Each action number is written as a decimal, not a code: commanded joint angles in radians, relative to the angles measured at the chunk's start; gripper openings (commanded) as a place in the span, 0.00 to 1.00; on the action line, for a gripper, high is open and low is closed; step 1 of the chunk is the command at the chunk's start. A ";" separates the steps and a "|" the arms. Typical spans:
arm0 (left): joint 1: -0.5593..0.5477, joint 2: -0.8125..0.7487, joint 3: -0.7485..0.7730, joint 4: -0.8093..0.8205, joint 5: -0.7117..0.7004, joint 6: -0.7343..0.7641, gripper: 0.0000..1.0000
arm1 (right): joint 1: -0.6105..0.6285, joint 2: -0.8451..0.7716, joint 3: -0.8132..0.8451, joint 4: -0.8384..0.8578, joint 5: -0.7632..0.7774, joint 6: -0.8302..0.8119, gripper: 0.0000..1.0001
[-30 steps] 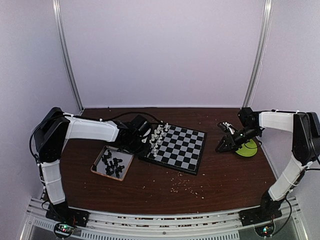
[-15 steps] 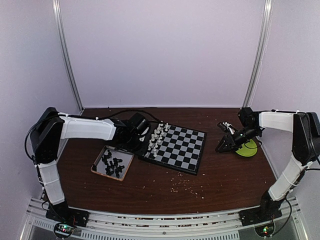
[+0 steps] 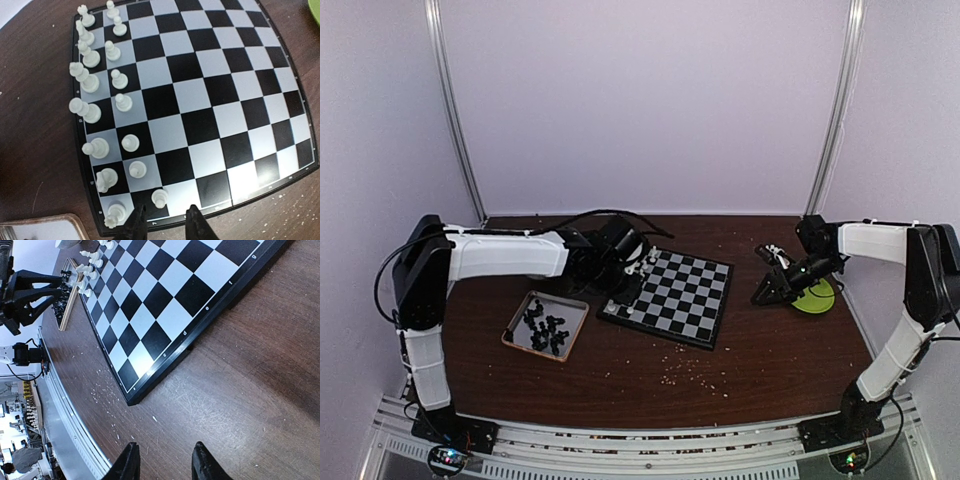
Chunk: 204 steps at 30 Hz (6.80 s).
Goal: Set up the chess pieces on the board
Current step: Adjust the pawn at h2, then adjust the chessboard at the center of the board.
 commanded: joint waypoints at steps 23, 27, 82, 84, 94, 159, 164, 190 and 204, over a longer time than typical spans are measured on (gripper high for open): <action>0.005 0.139 0.068 -0.029 -0.023 0.014 0.23 | -0.006 -0.001 0.030 -0.016 -0.011 -0.020 0.36; 0.005 0.143 0.068 -0.029 -0.032 0.011 0.19 | -0.007 0.003 0.031 -0.019 -0.012 -0.020 0.36; -0.110 -0.224 -0.386 0.148 -0.086 -0.227 0.00 | 0.085 0.572 0.899 -0.094 0.708 -0.107 0.39; -0.109 -0.220 -0.409 0.174 -0.094 -0.247 0.00 | 0.101 0.616 0.940 -0.086 0.778 -0.110 0.39; -0.109 -0.187 -0.450 0.233 -0.120 -0.305 0.00 | 0.173 0.784 1.131 -0.173 0.876 -0.248 0.36; -0.040 -0.265 -0.567 0.241 -0.162 -0.487 0.00 | 0.357 0.492 0.695 -0.191 0.920 -0.696 0.26; -0.016 -0.246 -0.578 0.257 -0.134 -0.529 0.00 | 0.286 0.569 0.952 -0.292 0.681 -0.419 0.31; 0.045 -0.187 -0.612 0.371 -0.011 -0.590 0.04 | 0.164 0.882 1.112 -0.374 0.172 0.144 0.52; 0.082 -0.114 -0.581 0.477 0.042 -0.594 0.03 | 0.165 0.703 0.724 -0.368 0.138 0.024 0.42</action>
